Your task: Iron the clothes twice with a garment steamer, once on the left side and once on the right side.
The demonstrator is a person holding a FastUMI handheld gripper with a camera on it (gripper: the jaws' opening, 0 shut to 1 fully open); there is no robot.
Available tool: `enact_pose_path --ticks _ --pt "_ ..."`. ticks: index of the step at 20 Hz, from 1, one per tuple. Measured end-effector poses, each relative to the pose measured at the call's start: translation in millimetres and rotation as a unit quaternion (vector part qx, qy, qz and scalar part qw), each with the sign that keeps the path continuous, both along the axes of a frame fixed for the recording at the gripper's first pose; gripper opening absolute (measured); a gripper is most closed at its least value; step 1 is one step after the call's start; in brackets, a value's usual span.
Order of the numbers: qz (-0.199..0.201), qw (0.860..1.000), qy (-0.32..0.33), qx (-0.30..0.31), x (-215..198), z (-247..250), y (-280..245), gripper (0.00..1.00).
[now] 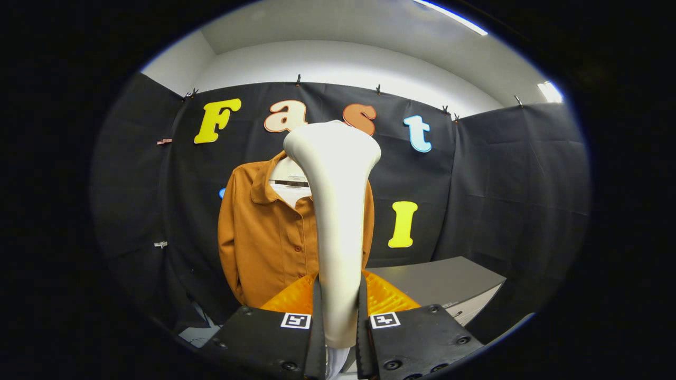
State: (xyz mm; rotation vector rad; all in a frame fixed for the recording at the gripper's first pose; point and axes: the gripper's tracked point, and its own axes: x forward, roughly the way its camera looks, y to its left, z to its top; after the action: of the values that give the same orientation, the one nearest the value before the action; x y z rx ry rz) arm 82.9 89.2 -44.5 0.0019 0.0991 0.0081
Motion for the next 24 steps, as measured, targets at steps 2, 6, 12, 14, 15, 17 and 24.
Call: enact_pose_path --ticks 2,6,12,14,15,17,24 --pt "-0.001 1.0 -0.001 -0.001 0.0 1.0 -0.1 0.26" --pt "-0.004 1.0 -0.003 0.0 -2.4 3.8 -1.1 0.26" --pt "-0.005 1.0 -0.002 0.002 -1.5 3.7 -2.3 0.26" --pt "-0.005 1.0 -0.003 0.002 -2.4 4.1 -2.0 0.26" --pt "-0.005 1.0 -0.004 0.003 -2.4 4.2 -2.0 0.26" --pt "-0.003 1.0 -0.003 0.003 -2.2 3.8 -2.4 0.26" --pt "-0.001 1.0 -0.002 0.005 -1.5 4.1 -4.0 0.26"
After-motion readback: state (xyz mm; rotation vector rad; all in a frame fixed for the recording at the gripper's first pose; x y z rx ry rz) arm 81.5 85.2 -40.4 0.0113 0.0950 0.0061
